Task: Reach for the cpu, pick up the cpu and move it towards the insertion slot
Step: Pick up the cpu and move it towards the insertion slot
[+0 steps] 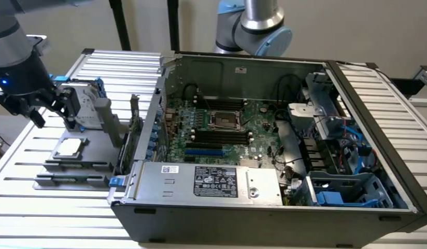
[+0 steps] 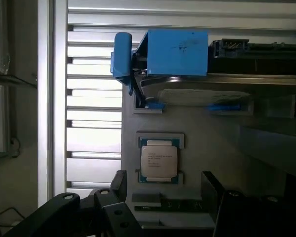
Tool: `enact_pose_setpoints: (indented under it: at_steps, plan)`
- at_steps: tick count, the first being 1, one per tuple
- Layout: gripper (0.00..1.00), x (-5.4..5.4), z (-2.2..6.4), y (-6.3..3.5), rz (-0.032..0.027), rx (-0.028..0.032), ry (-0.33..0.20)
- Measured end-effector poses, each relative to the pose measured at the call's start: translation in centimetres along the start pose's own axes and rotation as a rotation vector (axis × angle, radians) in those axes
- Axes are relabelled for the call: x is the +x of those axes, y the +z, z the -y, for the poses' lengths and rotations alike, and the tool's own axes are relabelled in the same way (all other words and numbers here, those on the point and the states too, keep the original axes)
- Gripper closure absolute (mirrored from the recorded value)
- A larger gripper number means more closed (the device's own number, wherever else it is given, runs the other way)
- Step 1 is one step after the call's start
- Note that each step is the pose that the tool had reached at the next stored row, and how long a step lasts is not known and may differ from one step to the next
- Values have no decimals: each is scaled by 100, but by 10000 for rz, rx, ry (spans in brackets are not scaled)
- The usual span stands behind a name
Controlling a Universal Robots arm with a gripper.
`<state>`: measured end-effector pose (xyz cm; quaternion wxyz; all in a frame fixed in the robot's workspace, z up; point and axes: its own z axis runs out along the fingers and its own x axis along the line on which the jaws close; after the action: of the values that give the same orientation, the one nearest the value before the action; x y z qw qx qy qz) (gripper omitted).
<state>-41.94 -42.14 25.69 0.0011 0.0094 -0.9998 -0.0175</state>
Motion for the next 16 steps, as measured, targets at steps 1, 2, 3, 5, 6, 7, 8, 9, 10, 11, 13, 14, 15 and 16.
enact_pose_setpoints:
  at_steps: [1,2,3,5,6,7,8,9,10,11,13,14,15,16]
  plan:
    - [29,0,1,17,-1,0,0]
    - [29,0,1,36,-1,0,1]
    - [29,0,2,54,-1,0,1]
    - [29,0,3,90,0,0,2]
    - [29,0,4,108,0,0,3]
    - [29,0,5,128,1,0,3]
    - [29,0,5,145,0,0,4]
    - [29,0,6,163,0,0,5]
    - [29,0,7,181,-1,0,6]
    - [29,0,7,199,-1,1,6]
    - [29,0,9,236,0,0,8]
    - [29,0,10,254,0,0,9]
    - [29,0,11,272,-1,0,11]
    - [29,0,12,290,-1,1,11]
